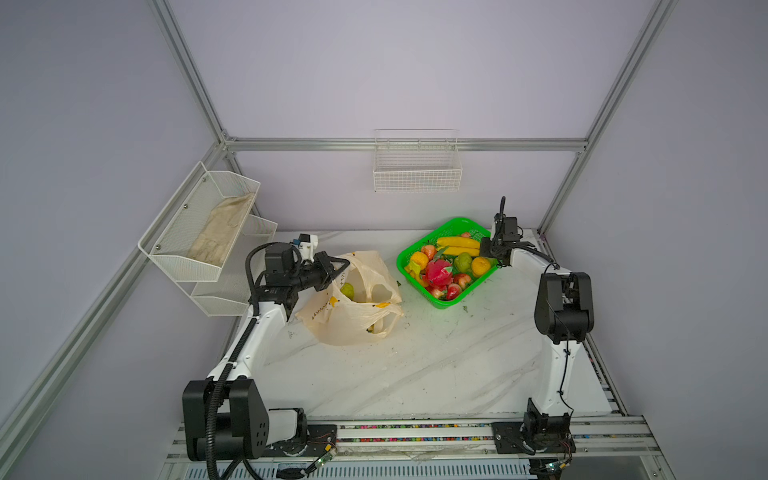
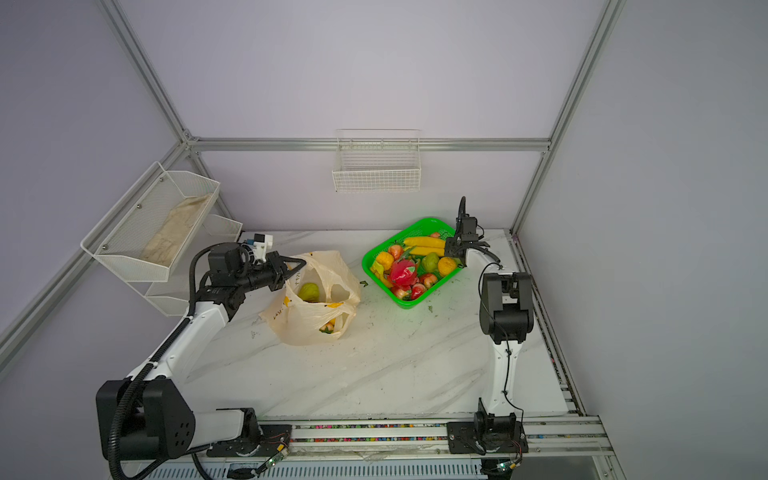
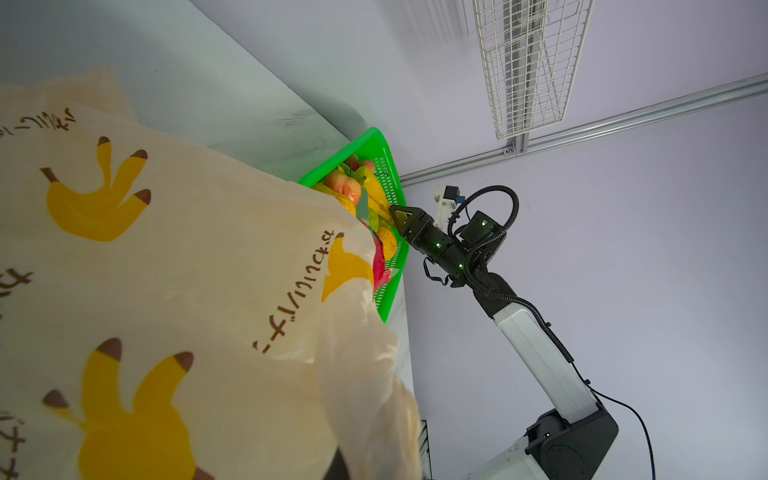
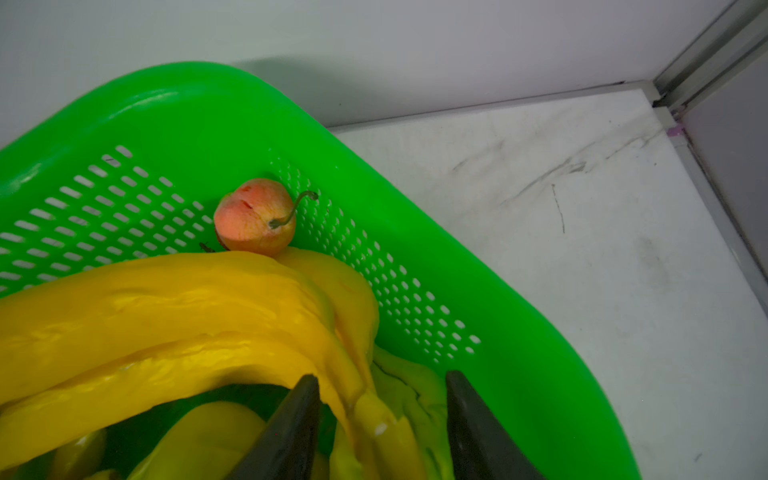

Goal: Place the fake fruits into the plastic bag and tie a complex knot
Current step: 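Grasp the yellow banana bunch in the basket with the right gripper, then lift the banana bunch and carry it into the bag mouth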

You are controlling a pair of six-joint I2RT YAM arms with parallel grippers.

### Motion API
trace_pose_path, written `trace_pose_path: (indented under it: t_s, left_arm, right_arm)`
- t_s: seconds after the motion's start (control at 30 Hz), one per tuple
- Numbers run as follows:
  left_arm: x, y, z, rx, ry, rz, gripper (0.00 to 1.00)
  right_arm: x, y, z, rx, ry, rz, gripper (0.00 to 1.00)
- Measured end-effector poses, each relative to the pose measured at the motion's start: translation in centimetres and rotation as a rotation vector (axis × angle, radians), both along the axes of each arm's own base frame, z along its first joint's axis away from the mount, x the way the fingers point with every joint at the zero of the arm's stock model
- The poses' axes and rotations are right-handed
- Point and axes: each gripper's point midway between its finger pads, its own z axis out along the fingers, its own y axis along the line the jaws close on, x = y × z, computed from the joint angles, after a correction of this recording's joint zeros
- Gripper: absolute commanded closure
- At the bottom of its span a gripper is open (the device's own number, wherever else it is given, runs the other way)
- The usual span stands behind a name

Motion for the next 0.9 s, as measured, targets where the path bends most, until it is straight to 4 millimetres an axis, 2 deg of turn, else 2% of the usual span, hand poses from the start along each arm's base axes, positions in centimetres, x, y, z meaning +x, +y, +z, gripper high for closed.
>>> trace_pose_path:
  t_s: [0.33, 0.47, 0.53, 0.63, 0.8, 0.9]
  left_arm:
    - [0.0, 0.0, 0.0, 0.0, 0.0, 0.0, 1.0]
    - [0.0, 0.0, 0.0, 0.0, 0.0, 0.0, 1.0]
    - [0.0, 0.0, 0.0, 0.0, 0.0, 0.0, 1.0]
    - [0.0, 0.0, 0.0, 0.0, 0.0, -0.001, 1.0]
    - [0.0, 0.0, 0.0, -0.001, 0.0, -0.002, 1.0]
    - [0.0, 0.0, 0.0, -0.002, 0.0, -0.003, 1.0]
  right_arm:
    - [0.4, 0.6, -0.2, 0.023, 0.017, 0.034, 0.86]
    - [0.0, 0.7, 0.6, 0.025, 0.017, 0.047, 0.95]
    - [-0.3, 0.7, 1.8, 0.025, 0.005, 0.048, 0.99]
    - [-1.1, 0.8, 4.7, 0.031, -0.037, 0.051, 1.0]
    - [-3.1, 1.0, 12.0, 0.055, -0.167, 0.063, 1.0]
    - [-5.1, 1.2, 15.7, 0.077, -0.24, 0.072, 1.0]
